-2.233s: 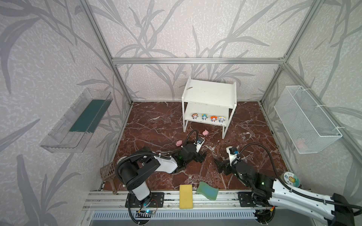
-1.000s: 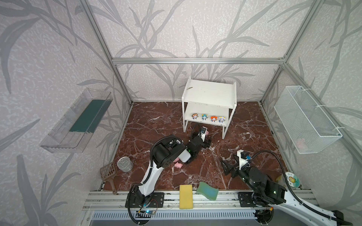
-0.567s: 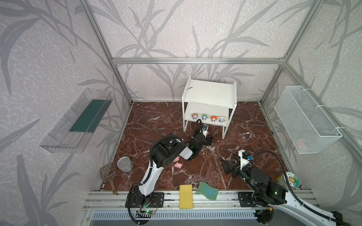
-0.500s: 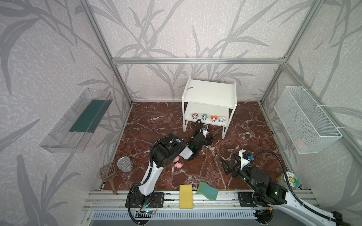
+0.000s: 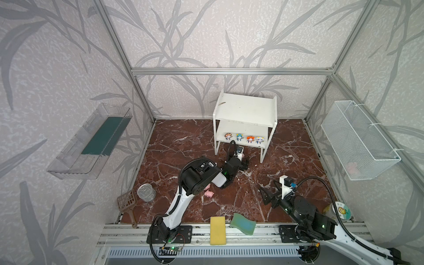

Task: Place and organize the plastic toys onto the shelf
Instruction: 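Close the left gripper on the pink pig beneath the shelf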

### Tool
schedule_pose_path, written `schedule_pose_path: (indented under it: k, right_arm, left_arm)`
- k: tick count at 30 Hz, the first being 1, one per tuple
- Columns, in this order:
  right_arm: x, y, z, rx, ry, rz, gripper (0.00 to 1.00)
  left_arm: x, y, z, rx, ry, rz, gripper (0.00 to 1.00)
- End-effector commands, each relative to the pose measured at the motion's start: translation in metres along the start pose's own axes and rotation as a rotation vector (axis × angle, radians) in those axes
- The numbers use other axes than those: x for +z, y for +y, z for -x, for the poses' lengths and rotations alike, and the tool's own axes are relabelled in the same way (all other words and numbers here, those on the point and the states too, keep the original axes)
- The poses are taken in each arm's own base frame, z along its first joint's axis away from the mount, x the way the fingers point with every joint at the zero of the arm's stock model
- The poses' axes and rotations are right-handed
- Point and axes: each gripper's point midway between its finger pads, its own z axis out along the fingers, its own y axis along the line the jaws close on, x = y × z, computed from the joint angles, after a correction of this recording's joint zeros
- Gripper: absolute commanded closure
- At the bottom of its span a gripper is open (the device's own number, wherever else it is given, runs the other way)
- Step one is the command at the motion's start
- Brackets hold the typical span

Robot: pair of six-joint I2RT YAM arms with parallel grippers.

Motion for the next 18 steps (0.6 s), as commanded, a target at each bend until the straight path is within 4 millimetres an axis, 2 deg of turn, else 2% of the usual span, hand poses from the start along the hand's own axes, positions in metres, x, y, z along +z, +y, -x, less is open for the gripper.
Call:
schedule_pose_path:
  k: [1, 8, 18]
  right_arm:
    - [0.002, -0.01, -0.019, -0.032, 0.048, -0.034, 0.01]
    - [0.001, -0.011, -0.019, -0.031, 0.047, -0.034, 0.01]
    - [0.001, -0.011, -0.019, -0.028, 0.045, -0.033, 0.01]
  left_arm:
    - [-0.002, 0.0, 0.005, -0.041, -0.057, 0.0, 0.24]
    - [0.002, 0.006, 0.002, -0.063, -0.037, 0.051, 0.35]
    - [0.009, 0.011, 0.002, -0.073, 0.002, 0.11, 0.44]
